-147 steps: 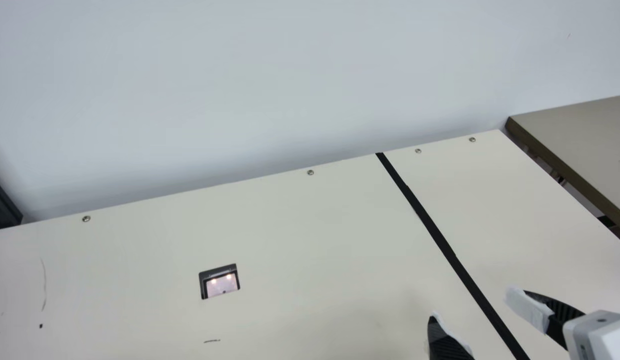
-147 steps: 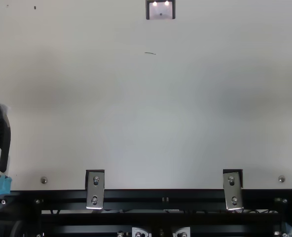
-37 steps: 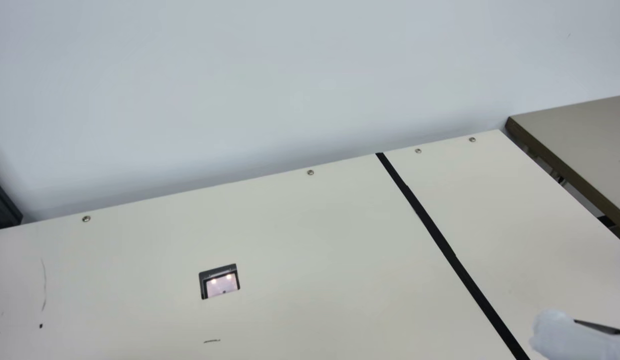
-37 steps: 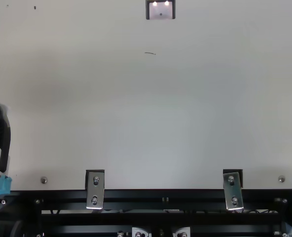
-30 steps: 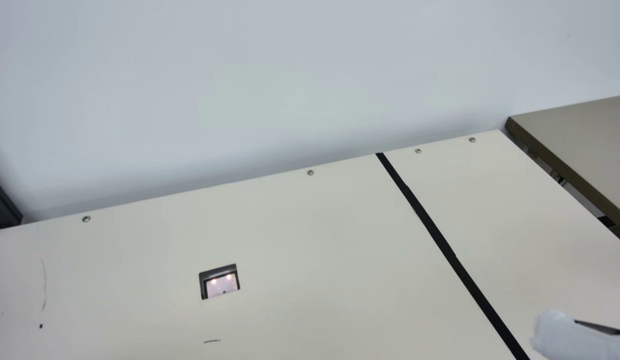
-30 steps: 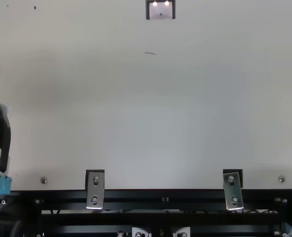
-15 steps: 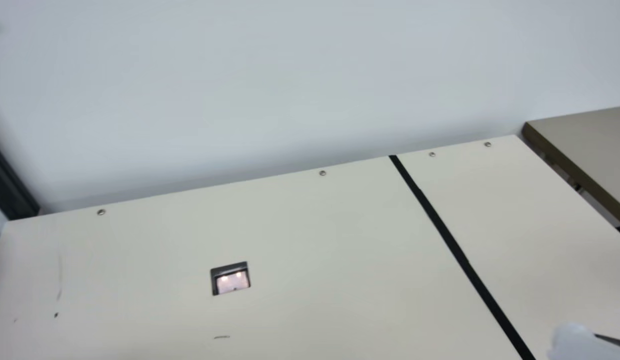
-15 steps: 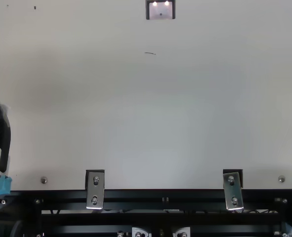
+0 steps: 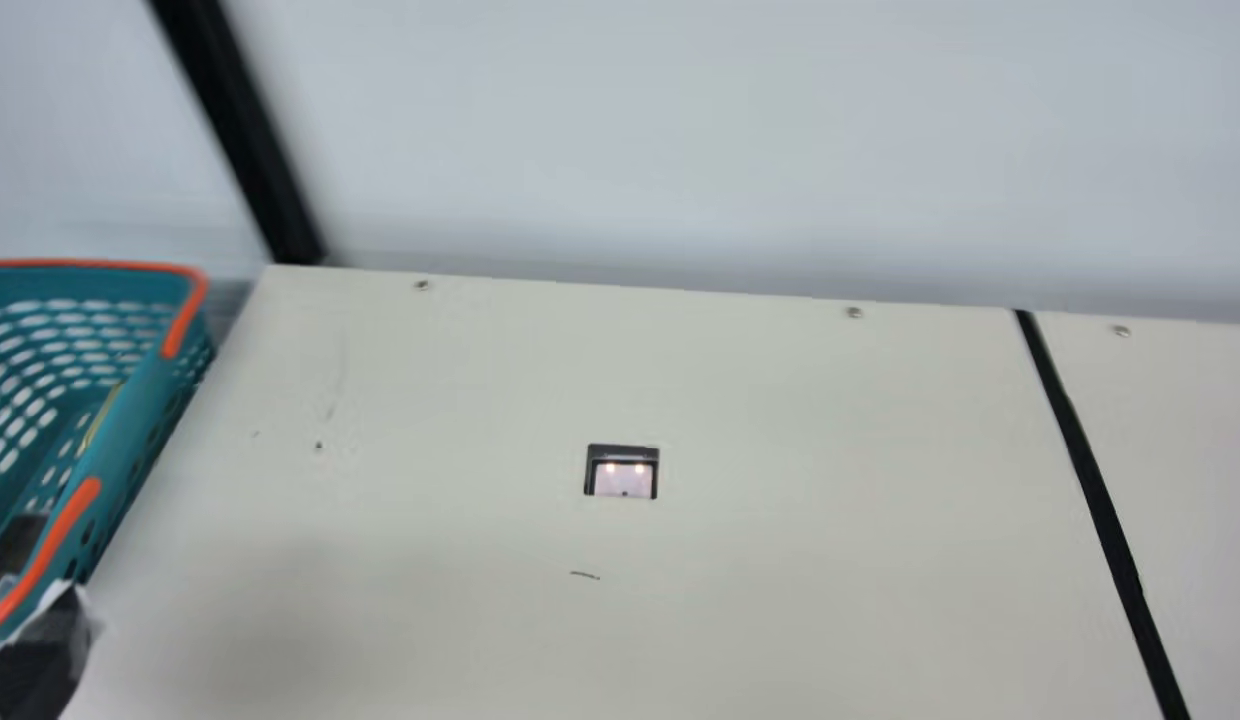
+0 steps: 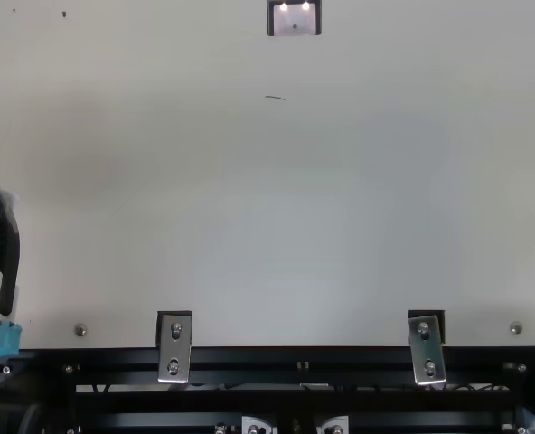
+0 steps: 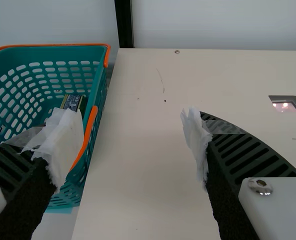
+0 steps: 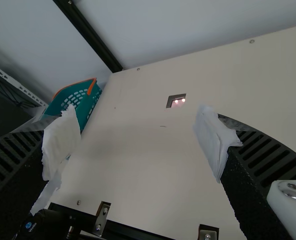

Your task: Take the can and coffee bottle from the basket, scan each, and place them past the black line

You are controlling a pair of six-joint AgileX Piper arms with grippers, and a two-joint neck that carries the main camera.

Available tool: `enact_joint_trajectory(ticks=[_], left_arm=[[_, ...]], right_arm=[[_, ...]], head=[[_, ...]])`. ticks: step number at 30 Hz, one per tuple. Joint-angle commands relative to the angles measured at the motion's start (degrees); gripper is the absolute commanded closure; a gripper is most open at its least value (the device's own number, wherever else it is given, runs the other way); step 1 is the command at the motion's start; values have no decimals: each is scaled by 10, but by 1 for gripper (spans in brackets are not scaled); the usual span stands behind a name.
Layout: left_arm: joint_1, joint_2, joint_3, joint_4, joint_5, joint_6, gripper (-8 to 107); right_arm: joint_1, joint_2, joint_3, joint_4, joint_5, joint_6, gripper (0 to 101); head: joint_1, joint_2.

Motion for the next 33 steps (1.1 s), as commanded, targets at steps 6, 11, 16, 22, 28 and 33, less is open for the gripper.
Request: enact_joint_trajectory(ticks=[6, 11, 16, 22, 28, 33], left_arm=[[0, 0, 0, 0, 0, 0, 9], [0, 0, 0, 0, 0, 0, 9], [0, 0, 0, 0, 0, 0, 9], [0, 0, 0, 0, 0, 0, 9], [0, 0, 0, 0, 0, 0, 9], [0, 0, 0, 0, 0, 0, 9]], right_arm=[[0, 0, 0, 0, 0, 0, 0], [0, 0, 0, 0, 0, 0, 0], [0, 0, 0, 0, 0, 0, 0], [0, 0, 0, 0, 0, 0, 0], [0, 0, 0, 0, 0, 0, 0], [0, 0, 0, 0, 0, 0, 0]], head=[[-32, 120], [-58, 211], [-67, 297], [-70, 367], [-70, 367], [-70, 367]])
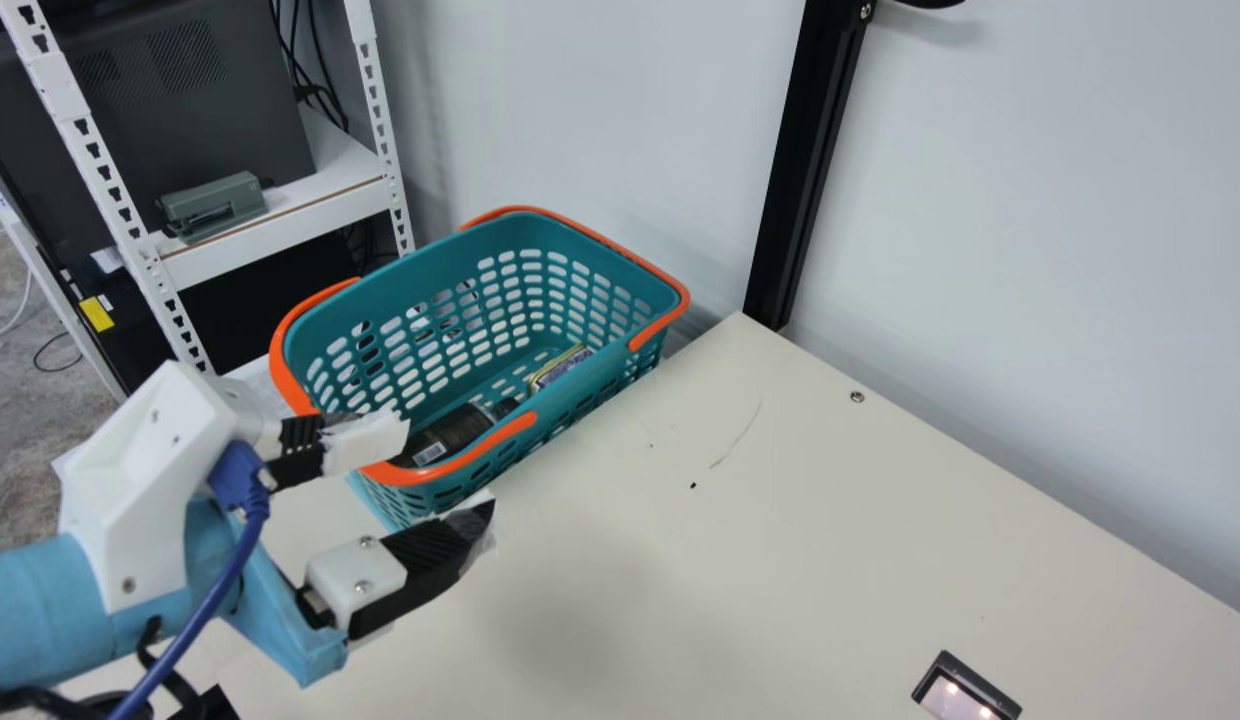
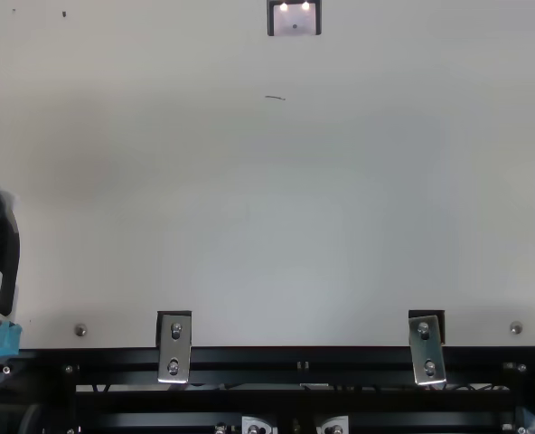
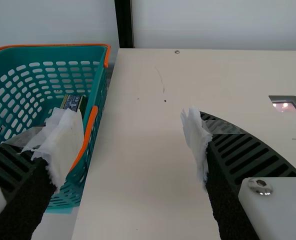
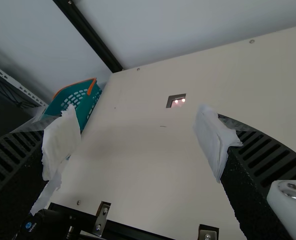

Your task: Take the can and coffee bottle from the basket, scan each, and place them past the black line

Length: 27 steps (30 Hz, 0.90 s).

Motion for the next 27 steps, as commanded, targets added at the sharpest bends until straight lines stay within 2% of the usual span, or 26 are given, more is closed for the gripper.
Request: enact_joint_trajectory(ticks=[1, 21, 27], left_arm=[[0, 0, 0, 0, 0, 0, 9], [1, 0, 0, -1, 0, 1, 9], [21, 18, -22, 5, 2, -10, 9]], right_arm=[[0, 0, 0, 0, 0, 0, 0], [0, 0, 0, 0, 0, 0, 0], [0, 0, 0, 0, 0, 0, 0]], head=[[-14, 9], [-14, 9], [-14, 9]])
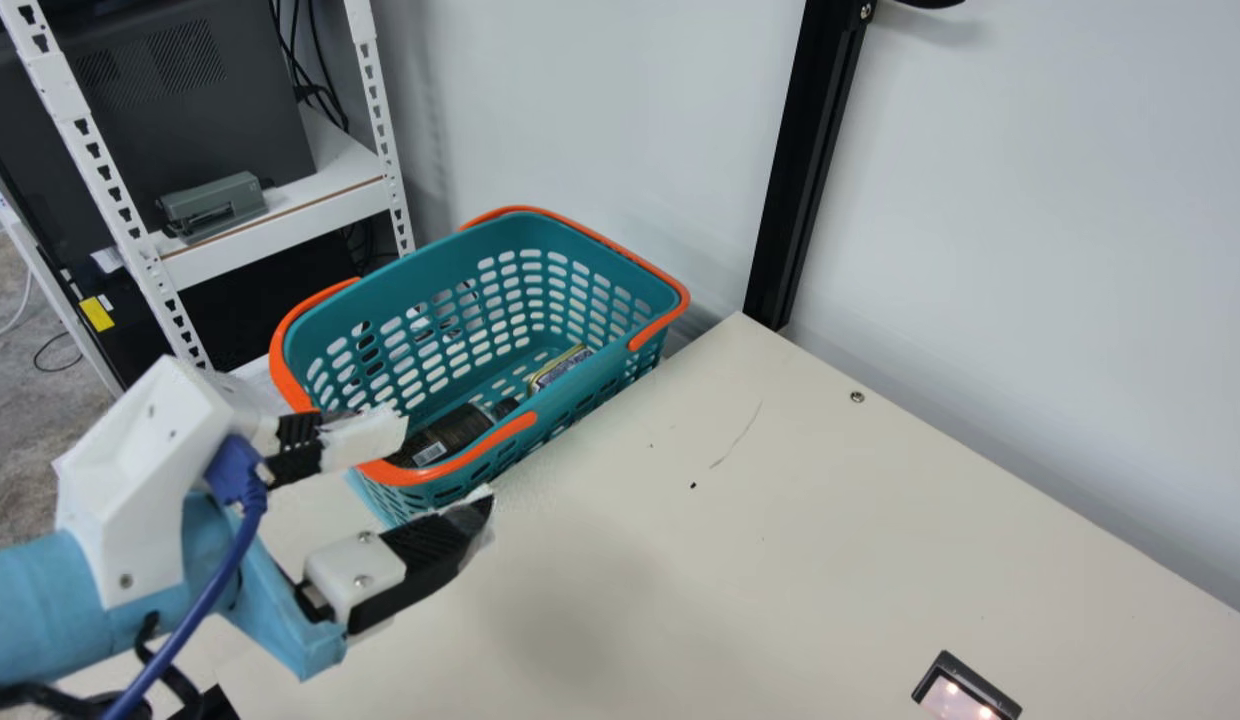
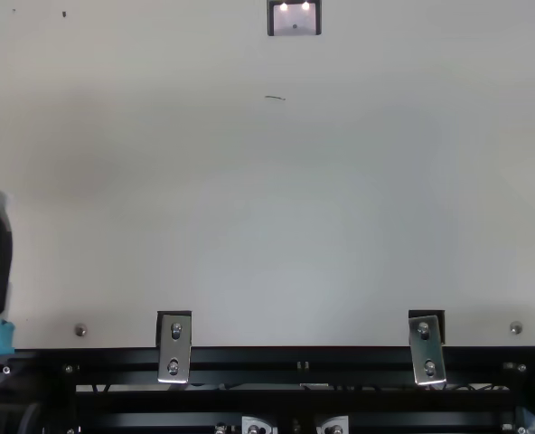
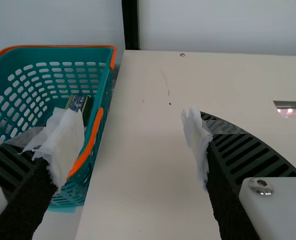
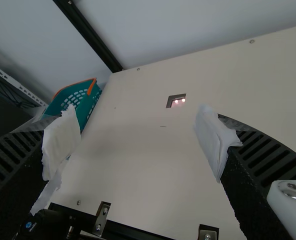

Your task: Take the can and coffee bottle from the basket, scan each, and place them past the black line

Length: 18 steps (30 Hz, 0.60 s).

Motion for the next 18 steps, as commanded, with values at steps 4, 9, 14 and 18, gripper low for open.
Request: enact_joint_trajectory(ticks=[4, 9, 14, 18], left_arm=[[21, 36, -39, 16, -2, -22, 9], [41, 93, -95, 49, -7, -53, 9], [69, 167, -165, 91, -15, -78, 9], [100, 242, -229, 105, -21, -85, 9]], right_arm=[[0, 0, 0, 0, 0, 0, 0], [0, 0, 0, 0, 0, 0, 0], [0, 0, 0, 0, 0, 0, 0], [0, 0, 0, 0, 0, 0, 0]], head=[[-14, 9], [-14, 9], [-14, 9], [-14, 9]])
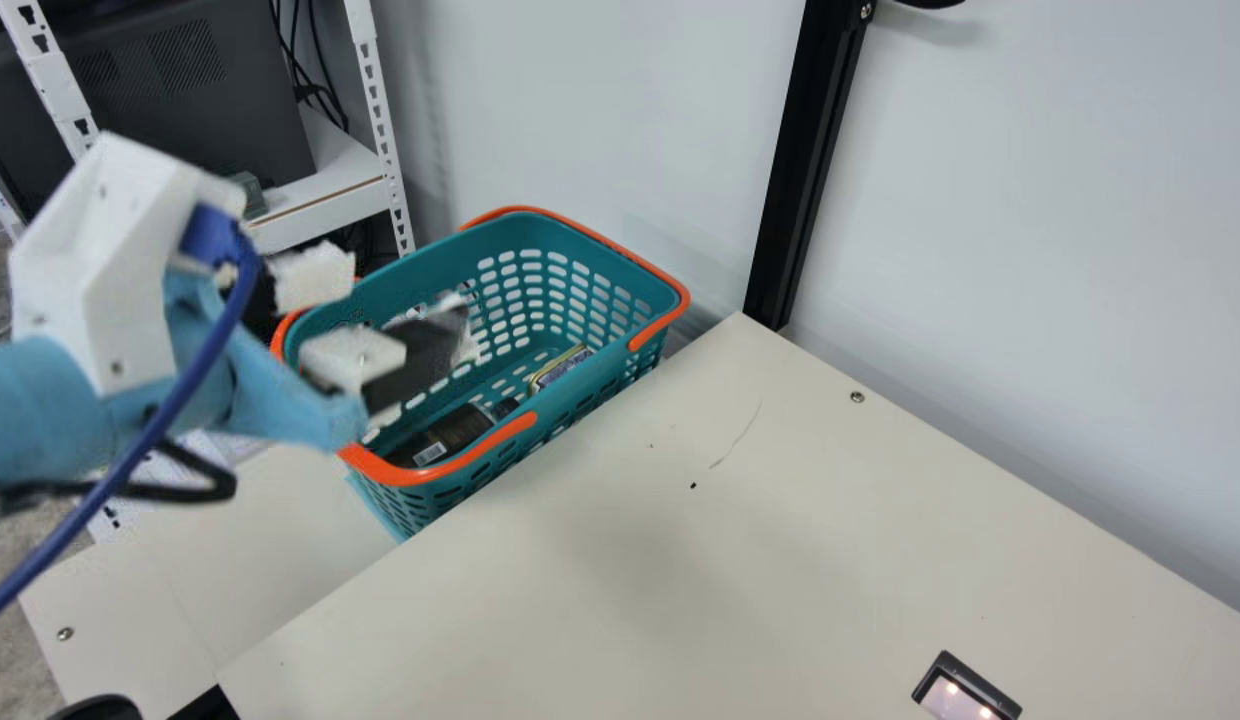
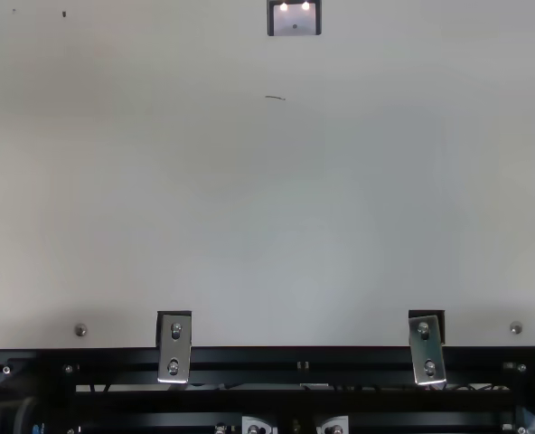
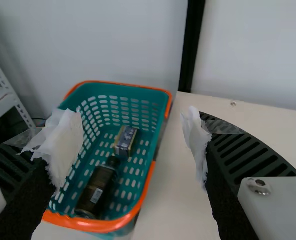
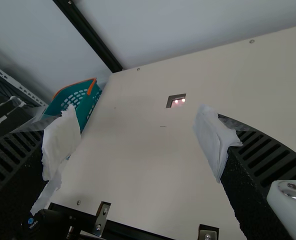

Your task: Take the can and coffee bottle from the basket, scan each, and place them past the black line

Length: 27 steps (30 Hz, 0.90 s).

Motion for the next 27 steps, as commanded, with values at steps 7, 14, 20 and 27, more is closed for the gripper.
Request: enact_joint_trajectory(ticks=[7, 14, 20, 27], left_arm=[[53, 101, -84, -21, -2, 24, 9], [60, 126, -95, -20, -2, 26, 9], [65, 136, -102, -25, -5, 32, 9], [103, 230, -171, -71, -31, 99, 9]], right_arm=[[0, 0, 0, 0, 0, 0, 0], [0, 0, 0, 0, 0, 0, 0], [0, 0, 0, 0, 0, 0, 0], [0, 0, 0, 0, 0, 0, 0]], head=[[-14, 9], [-14, 9], [-14, 9], [-14, 9]])
